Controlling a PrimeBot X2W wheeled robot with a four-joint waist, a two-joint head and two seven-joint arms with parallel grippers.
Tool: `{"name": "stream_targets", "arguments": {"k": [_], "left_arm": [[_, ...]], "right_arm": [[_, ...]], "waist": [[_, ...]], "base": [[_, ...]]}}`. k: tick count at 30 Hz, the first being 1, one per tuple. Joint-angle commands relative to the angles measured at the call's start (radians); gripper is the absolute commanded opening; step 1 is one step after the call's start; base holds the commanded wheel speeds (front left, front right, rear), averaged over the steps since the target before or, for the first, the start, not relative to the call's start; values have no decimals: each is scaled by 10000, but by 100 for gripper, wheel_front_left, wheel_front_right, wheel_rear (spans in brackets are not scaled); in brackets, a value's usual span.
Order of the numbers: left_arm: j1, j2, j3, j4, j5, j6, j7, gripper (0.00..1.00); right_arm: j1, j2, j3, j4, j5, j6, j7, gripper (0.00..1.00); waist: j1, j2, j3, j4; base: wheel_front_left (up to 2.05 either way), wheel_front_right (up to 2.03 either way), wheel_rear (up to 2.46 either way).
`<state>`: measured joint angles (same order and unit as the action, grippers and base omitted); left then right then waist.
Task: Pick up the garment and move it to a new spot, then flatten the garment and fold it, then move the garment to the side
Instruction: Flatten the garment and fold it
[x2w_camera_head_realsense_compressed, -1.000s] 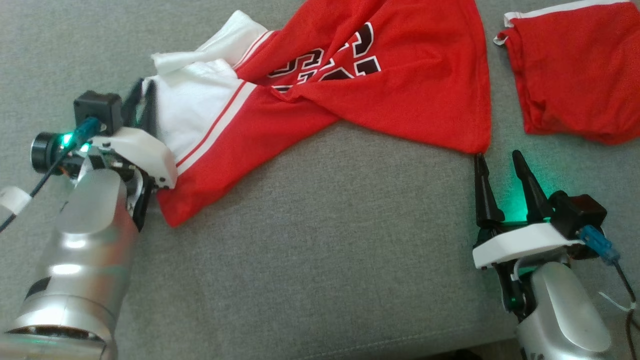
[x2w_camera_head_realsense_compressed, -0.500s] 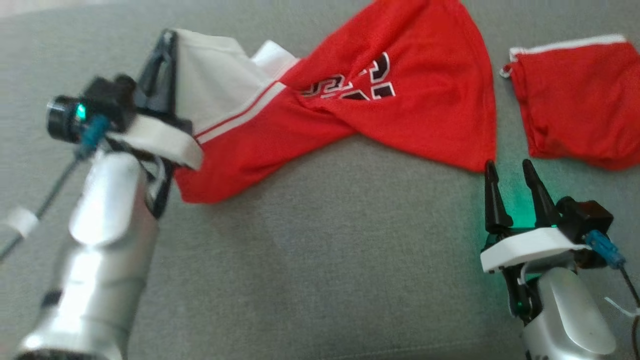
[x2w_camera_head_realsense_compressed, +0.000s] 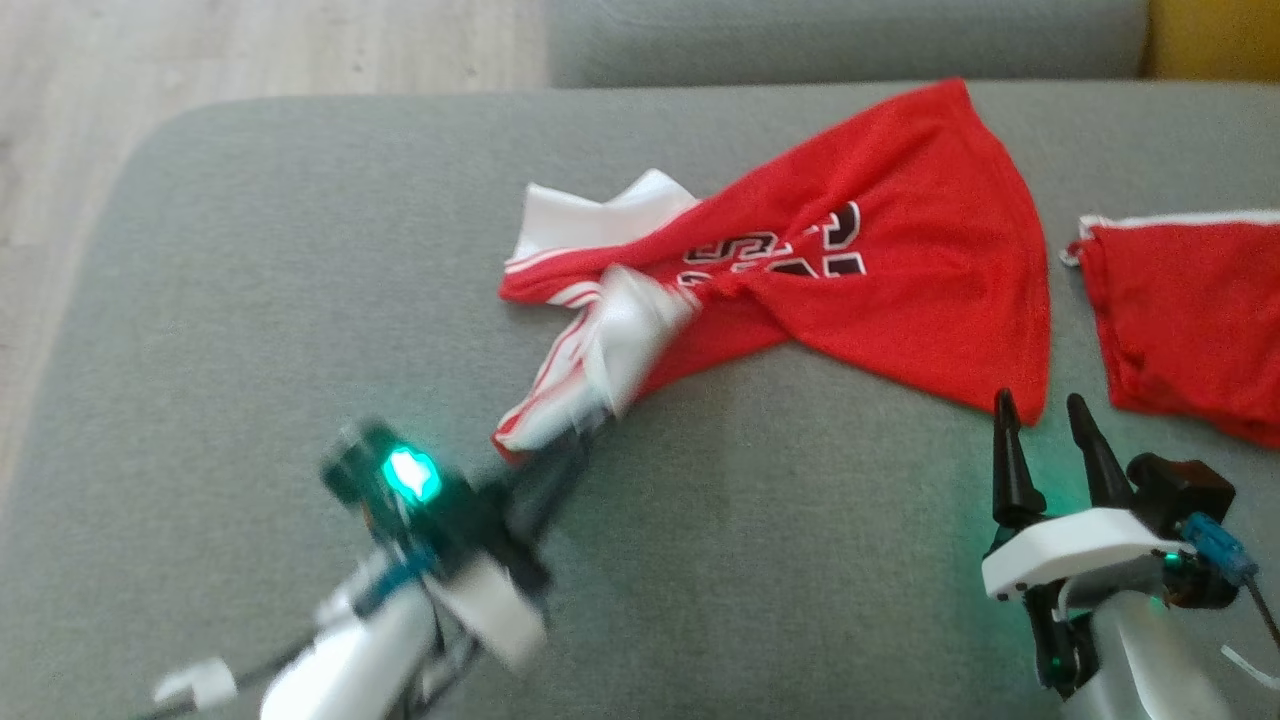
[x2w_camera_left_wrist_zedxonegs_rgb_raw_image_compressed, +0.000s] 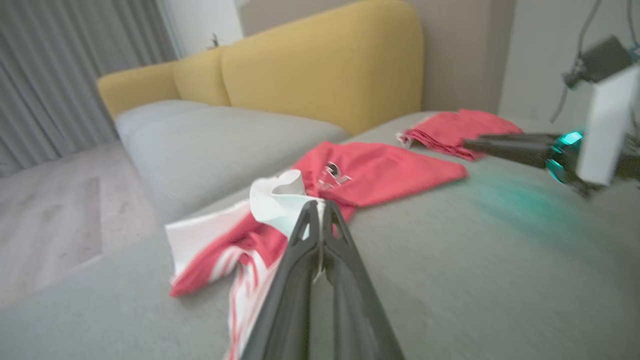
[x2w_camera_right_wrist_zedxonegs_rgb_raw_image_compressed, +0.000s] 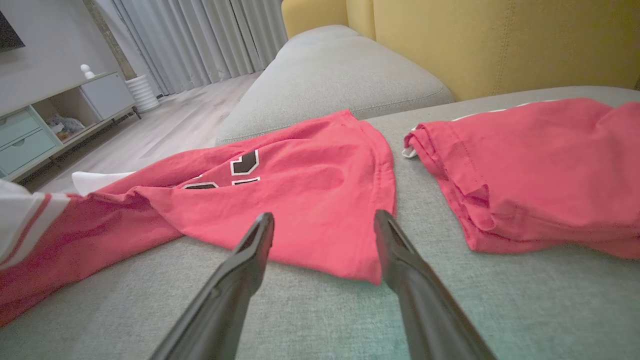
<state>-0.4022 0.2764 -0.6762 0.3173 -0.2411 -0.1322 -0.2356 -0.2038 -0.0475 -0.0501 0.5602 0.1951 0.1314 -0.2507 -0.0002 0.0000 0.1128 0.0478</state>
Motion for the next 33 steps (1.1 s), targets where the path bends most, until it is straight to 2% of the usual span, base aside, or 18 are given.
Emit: {"name": "stream_targets", "arguments": {"k": [1, 8, 9, 10, 11, 14, 15, 18, 23, 24, 25, 28, 30, 33], "left_arm": [[-34, 619, -301, -607, -115, 17, 168, 0], [606, 1946, -2998, -1635, -824, 16, 959, 0], [627, 2035, -3210, -1668, -911, 16, 1038, 17], [635, 2091, -3386, -1687, -991, 16, 1094, 40], [638, 2113, -3509, -1690, -1095, 16, 1116, 100], [459, 2150, -3518, -1531, -1301, 55, 1106, 100], [365, 2125, -3330, -1443, -1367, 195, 1008, 100], [138, 1967, -2452, -1183, -1743, 933, 540, 100], [164, 1423, -564, -972, -2528, 2484, -162, 100], [263, 1284, -171, -981, -2689, 2718, -213, 100], [263, 1284, -171, -981, -2689, 2718, -213, 100], [665, 804, 1238, -1385, -2931, 3306, -253, 100], [1083, 418, 2231, -1790, -2914, 3441, -257, 100], [1434, 103, 2899, -1953, -2467, 3065, -259, 100]], "right_arm": [[-186, -28, 193, -220, 44, -7, -110, 100], [-204, -28, 193, 78, 150, -7, -110, 100], [-207, -28, 217, 110, 170, -7, -110, 100], [-208, -28, 243, 136, 192, -7, -110, 100], [-211, -28, 268, 159, 213, -7, -110, 100], [-250, -28, 355, 216, 262, -7, -110, 100], [-264, -28, 385, 227, 268, -7, -110, 100], [-321, -28, 417, 199, 253, -7, -110, 100], [-326, -28, 550, -22, 321, -7, -110, 100], [-301, -28, 614, -95, 341, -7, -110, 100], [-301, -28, 614, -95, 341, -7, -110, 100], [-230, -28, 762, -376, 381, -7, -110, 100], [-188, -28, 819, -539, 379, -7, -110, 100], [-192, -28, 923, -727, 315, -7, -110, 100]], "waist": [[2, 0, -318, 315], [2, 0, -539, 490], [2, 0, -555, 483], [2, 0, -567, 469], [2, 0, -571, 452], [2, 0, -542, 367], [2, 0, -539, 330], [2, 0, -503, 183], [2, 0, -420, -86], [2, 0, -402, -146], [2, 0, -402, -146], [2, 0, -304, -315], [2, 0, -187, -406], [2, 0, 109, -524]], "base": [[0, 0, 0], [0, 0, 0], [0, 0, 0], [0, 0, 0], [0, 0, 0], [0, 0, 0], [0, 0, 0], [0, 0, 0], [0, 0, 0], [0, 0, 0], [0, 0, 0], [0, 0, 0], [0, 0, 0], [0, 0, 0]]}}
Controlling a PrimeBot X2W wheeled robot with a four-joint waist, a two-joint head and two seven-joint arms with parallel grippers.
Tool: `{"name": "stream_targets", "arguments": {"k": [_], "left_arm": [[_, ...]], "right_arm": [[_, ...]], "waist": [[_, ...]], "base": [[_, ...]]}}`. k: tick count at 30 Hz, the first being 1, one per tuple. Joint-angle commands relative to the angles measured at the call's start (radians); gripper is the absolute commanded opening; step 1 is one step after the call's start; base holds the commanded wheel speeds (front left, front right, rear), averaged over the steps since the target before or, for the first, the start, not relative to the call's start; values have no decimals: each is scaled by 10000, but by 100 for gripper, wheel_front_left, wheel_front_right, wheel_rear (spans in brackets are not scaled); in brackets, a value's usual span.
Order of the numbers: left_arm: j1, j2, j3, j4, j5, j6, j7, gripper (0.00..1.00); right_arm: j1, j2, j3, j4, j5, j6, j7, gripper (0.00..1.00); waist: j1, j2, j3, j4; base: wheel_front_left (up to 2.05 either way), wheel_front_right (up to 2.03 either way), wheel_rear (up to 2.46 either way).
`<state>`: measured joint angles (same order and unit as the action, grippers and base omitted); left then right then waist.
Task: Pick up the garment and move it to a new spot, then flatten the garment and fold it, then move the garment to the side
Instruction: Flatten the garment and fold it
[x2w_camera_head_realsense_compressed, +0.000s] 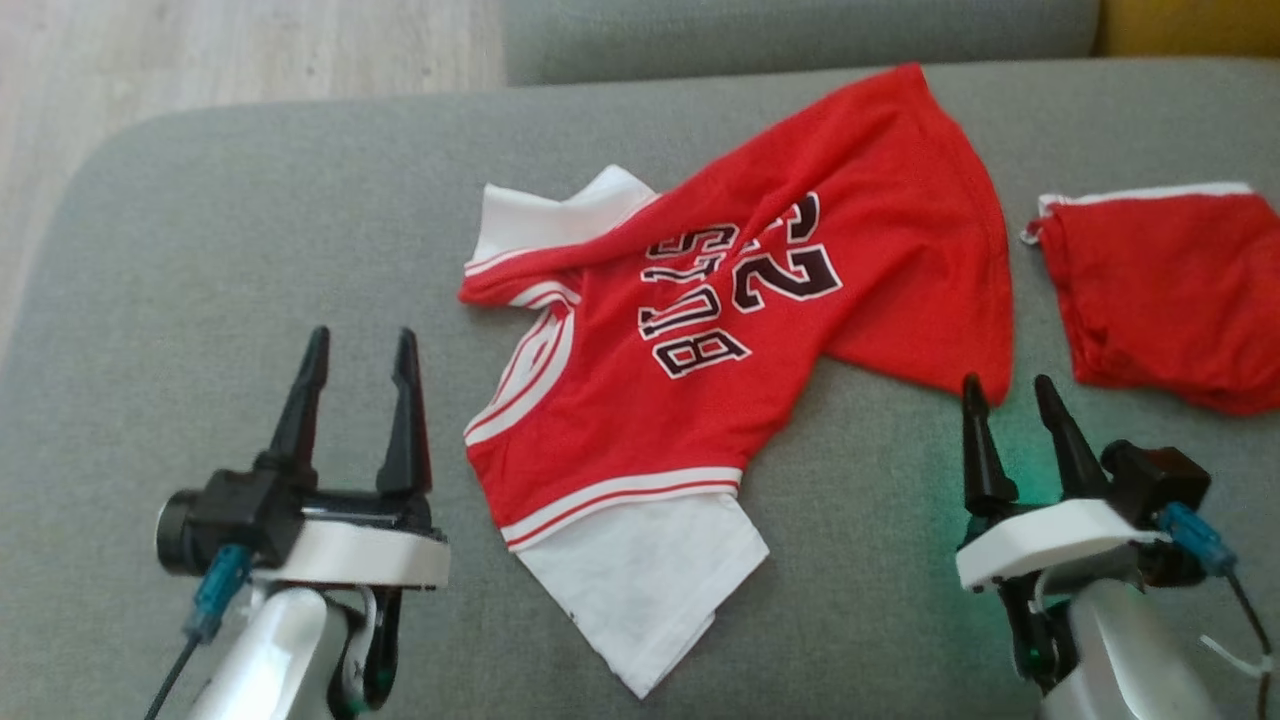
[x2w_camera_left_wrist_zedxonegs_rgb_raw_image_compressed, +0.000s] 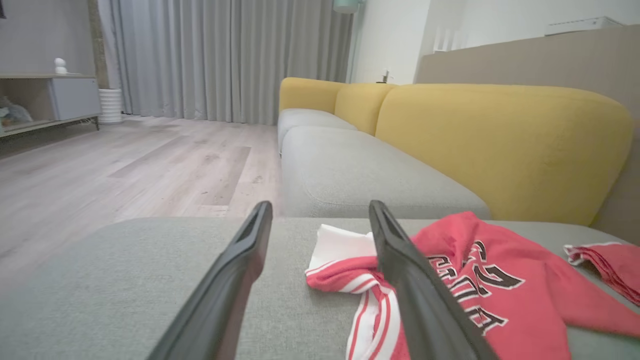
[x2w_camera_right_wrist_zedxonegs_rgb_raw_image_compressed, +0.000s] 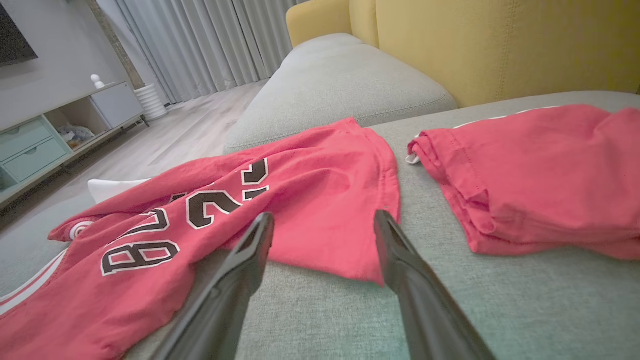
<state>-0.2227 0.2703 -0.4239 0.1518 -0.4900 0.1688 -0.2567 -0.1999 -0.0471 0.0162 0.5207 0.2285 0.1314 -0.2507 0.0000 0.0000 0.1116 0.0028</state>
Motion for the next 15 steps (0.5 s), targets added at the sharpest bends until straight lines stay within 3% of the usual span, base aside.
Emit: {"name": "stream_targets", "arguments": {"k": [1, 5, 10, 15], "left_arm": [[-370, 101, 479, -247, 176, -132, -48, 100], [-900, 10, 675, 337, 593, -841, -49, 100], [-2907, 134, 66, 2212, 893, -1866, 570, 100], [-4378, 135, -135, 3986, 796, -2328, 1634, 100]], "right_arm": [[-259, -32, 312, -384, -44, -7, -110, 100], [-435, -32, 376, -616, -89, -7, -109, 100], [-656, -32, 484, -896, -128, -7, -99, 100], [-806, -31, 553, -946, -119, -7, -101, 100]], "waist": [[0, 0, 234, -115], [0, 0, 825, -307], [0, 0, 1784, -625], [0, 0, 2284, -1015]], "base": [[0, 0, 0], [0, 0, 0], [0, 0, 0], [0, 0, 0]]}}
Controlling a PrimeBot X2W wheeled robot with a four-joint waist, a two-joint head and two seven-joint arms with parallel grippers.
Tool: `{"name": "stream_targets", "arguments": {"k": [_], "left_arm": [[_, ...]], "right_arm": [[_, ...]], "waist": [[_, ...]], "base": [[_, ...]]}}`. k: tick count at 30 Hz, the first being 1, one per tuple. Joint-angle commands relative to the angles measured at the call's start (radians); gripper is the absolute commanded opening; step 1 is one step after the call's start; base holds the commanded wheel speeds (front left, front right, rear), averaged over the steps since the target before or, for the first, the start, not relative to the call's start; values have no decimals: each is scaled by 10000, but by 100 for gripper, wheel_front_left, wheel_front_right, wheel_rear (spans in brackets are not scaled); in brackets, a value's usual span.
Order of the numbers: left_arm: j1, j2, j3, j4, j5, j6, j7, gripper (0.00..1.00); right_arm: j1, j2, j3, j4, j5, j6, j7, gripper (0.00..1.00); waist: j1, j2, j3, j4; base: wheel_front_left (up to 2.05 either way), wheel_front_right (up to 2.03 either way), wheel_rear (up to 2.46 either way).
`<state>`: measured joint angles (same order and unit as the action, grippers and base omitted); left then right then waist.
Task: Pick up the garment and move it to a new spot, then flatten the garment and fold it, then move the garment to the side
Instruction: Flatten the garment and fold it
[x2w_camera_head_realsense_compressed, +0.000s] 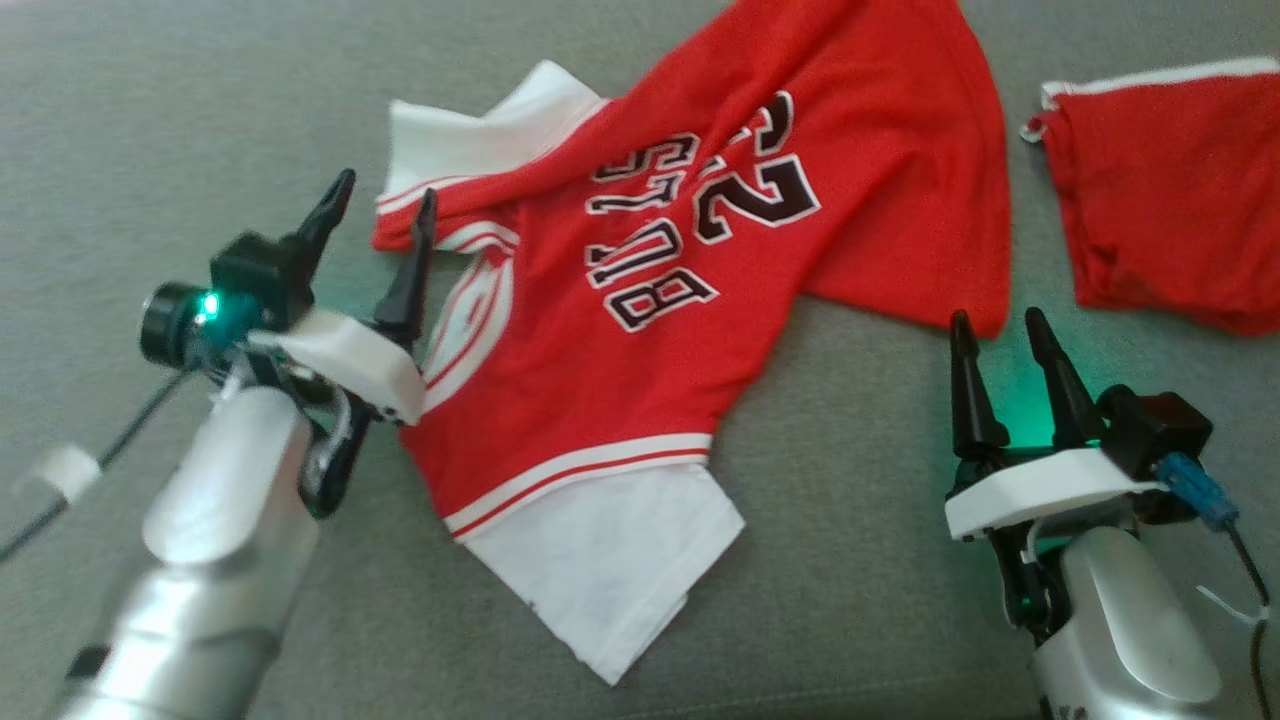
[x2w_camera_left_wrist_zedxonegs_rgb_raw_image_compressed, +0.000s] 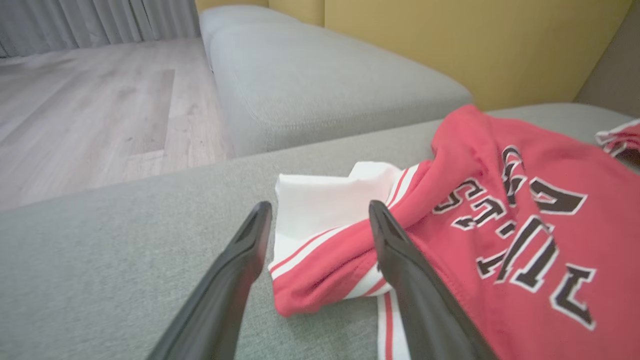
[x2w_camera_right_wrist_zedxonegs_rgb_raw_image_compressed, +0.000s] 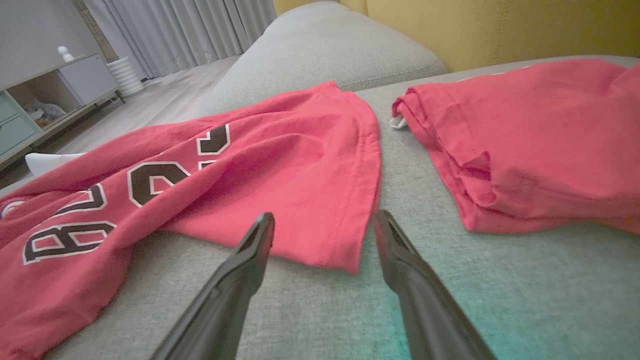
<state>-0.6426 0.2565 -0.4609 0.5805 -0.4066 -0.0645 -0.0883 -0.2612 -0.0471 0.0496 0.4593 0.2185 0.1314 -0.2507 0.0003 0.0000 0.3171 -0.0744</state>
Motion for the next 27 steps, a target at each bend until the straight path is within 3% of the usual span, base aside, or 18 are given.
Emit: {"name": "stream_targets", "arguments": {"k": [1, 11, 12, 13, 14, 15, 23, 27], "left_arm": [[-399, 294, 194, 14, -44, -64, 90, 100], [-1658, 587, -710, 2019, 157, -577, 470, 100], [-1766, 647, -805, 2192, 192, -593, 535, 96], [-1886, 714, -881, 2355, 219, -604, 582, 44], [-2016, 798, -947, 2509, 250, -614, 610, 8], [-2162, 893, -992, 2643, 271, -622, 599, 0], [-3624, 1502, -1075, 3218, 566, -636, -10, 0], [-4584, 1748, -1046, 3532, 818, -418, -412, 0]], "right_arm": [[-214, -31, 238, -335, 11, -7, -102, 100], [-320, -31, 442, -326, 310, -7, -108, 100], [-343, -31, 477, -345, 336, -7, -108, 100], [-375, -31, 520, -364, 367, -7, -108, 100], [-412, -31, 574, -384, 401, -7, -109, 100], [-449, -31, 631, -412, 445, -7, -109, 100], [-548, -31, 891, -603, 708, -7, -109, 100], [-578, -31, 1040, -633, 788, -7, -110, 100]], "waist": [[-3, 0, 291, -328], [-3, 0, 676, -939], [-3, 0, 716, -990], [-3, 0, 762, -1046], [-3, 0, 799, -1107], [-3, 0, 839, -1172], [-3, 0, 1029, -1486], [-3, 0, 1074, -1640]], "base": [[0, 0, 0], [0, 0, 0], [0, 0, 0], [0, 0, 0], [0, 0, 0], [0, 0, 0], [0, 0, 0], [0, 0, 0]]}}
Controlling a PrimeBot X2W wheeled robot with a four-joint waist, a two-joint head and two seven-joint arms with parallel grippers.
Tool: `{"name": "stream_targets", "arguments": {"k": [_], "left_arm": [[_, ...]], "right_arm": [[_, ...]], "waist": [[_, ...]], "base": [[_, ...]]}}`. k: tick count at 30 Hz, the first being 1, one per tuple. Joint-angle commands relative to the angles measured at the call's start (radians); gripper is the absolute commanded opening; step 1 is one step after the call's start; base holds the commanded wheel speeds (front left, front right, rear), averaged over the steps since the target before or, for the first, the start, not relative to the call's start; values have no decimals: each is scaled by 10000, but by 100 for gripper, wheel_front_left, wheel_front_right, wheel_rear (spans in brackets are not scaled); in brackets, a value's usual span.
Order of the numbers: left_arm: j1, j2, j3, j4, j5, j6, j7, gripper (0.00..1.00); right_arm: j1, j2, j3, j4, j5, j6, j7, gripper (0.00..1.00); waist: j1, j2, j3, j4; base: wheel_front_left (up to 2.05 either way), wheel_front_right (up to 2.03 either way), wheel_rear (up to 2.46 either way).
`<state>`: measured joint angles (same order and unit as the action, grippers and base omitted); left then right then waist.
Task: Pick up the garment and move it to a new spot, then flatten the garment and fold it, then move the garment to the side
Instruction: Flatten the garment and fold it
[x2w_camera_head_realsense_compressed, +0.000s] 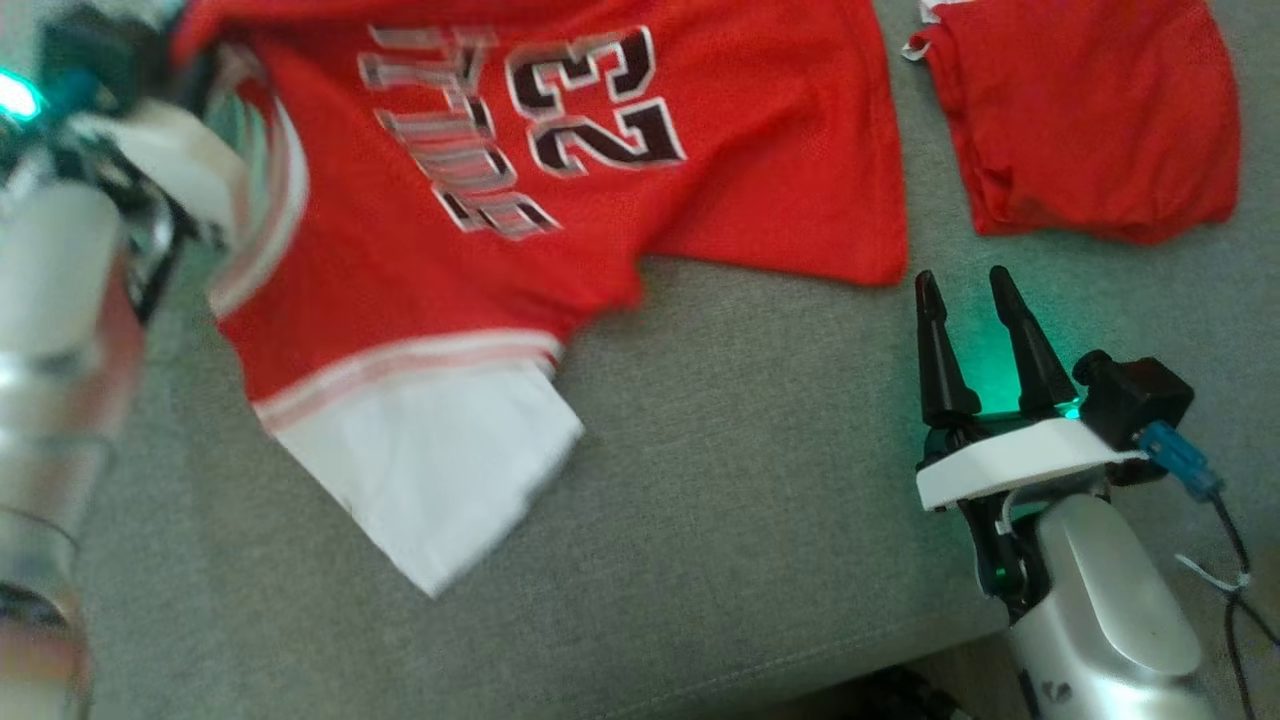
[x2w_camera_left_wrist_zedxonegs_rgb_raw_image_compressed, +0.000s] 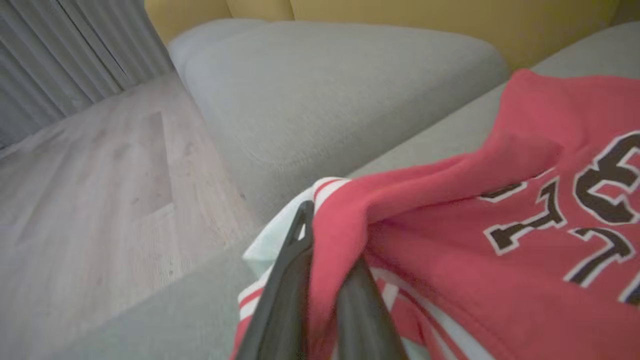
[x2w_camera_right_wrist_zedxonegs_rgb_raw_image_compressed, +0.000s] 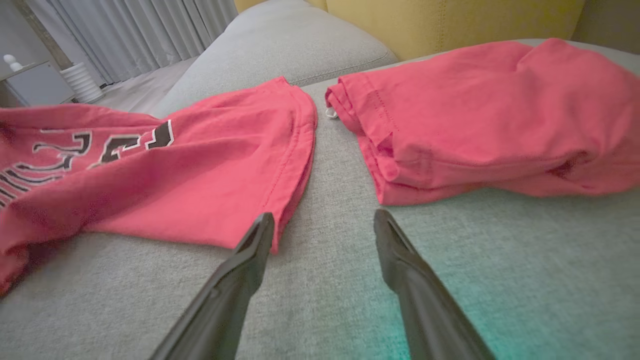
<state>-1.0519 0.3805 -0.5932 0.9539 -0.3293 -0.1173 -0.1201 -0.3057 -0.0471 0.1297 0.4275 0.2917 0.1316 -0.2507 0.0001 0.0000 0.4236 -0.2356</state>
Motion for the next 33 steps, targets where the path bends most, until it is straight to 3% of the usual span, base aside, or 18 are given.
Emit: {"name": "stream_targets", "arguments": {"k": [1, 6, 7, 8, 9, 13, 18, 33], "left_arm": [[-716, 550, 266, -113, 113, 153, -198, 0], [-1674, 595, 208, 463, 319, 291, -512, 0], [-1800, 573, 175, 594, 361, 329, -558, 78], [-1898, 526, 156, 724, 374, 345, -601, 78], [-1974, 485, 91, 828, 443, 386, -679, 100], [-1950, 195, 105, 924, 433, 631, -1200, 100], [-997, -311, 258, 407, 140, 605, -1402, 100], [4855, -1294, 1859, -4716, -189, 1798, -1415, 100]], "right_arm": [[-144, -31, 265, -317, 72, -9, -110, 100], [-185, -31, 360, -326, 101, -9, -110, 100], [-186, -31, 369, -321, 94, -9, -110, 100], [-183, -31, 372, -314, 84, -9, -110, 100], [-175, -31, 365, -308, 70, -9, -110, 100], [-176, -31, 306, -303, -12, -9, -110, 100], [-89, -31, 94, -254, -211, -9, -110, 100], [489, -31, -702, 128, -773, -9, -110, 100]], "waist": [[-1, 0, 15, -57], [-1, 0, 66, -141], [-1, 0, 65, -138], [-1, 0, 57, -128], [-1, 0, 41, -109], [-1, 0, -102, 69], [-1, 0, -588, 540], [-1, 0, -2369, 2259]], "base": [[0, 0, 0], [0, 0, 0], [0, 0, 0], [0, 0, 0], [0, 0, 0], [0, 0, 0], [0, 0, 0], [0, 0, 0]]}}
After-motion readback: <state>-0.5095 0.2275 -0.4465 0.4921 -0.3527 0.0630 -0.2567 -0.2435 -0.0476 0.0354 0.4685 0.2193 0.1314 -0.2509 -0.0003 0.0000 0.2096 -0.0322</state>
